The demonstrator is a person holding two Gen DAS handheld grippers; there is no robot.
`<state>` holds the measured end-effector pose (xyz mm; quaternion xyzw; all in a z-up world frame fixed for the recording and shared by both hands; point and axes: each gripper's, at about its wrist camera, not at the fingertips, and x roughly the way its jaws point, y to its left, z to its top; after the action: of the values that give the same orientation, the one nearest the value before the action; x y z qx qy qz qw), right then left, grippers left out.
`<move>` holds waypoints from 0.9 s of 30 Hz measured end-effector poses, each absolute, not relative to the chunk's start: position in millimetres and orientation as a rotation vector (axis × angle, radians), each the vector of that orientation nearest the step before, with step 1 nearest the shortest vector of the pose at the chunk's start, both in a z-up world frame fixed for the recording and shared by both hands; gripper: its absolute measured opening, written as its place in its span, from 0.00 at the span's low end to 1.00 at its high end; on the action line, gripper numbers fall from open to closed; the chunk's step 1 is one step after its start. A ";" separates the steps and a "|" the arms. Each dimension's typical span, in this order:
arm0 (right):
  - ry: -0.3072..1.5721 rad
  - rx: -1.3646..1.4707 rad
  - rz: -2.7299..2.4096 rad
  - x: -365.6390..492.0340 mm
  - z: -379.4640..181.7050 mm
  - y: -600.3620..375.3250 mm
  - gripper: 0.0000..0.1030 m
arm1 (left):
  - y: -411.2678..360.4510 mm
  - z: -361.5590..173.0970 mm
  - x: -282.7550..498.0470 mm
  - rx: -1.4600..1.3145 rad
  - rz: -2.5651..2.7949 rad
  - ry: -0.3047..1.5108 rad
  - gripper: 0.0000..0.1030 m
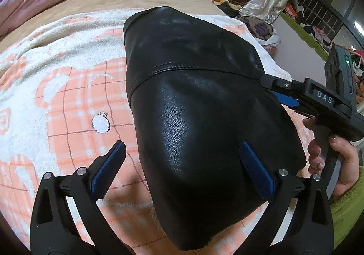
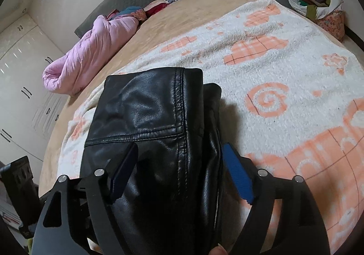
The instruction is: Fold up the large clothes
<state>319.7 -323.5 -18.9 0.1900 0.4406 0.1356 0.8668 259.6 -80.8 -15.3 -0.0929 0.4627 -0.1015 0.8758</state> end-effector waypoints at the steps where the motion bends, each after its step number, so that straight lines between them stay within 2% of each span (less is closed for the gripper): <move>1: 0.924 0.397 0.284 318.5 -17.9 -323.1 0.78 | -81.1 -14.5 259.4 -0.194 -0.212 0.967 0.91; 27: 0.769 0.294 0.283 241.6 50.5 -319.7 0.93 | -83.5 27.5 212.7 -0.191 -0.216 0.907 0.91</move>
<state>241.6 -319.7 50.5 0.1425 0.3726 0.1370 0.9067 212.7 -83.5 27.5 -0.0917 0.4365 -0.1038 0.8890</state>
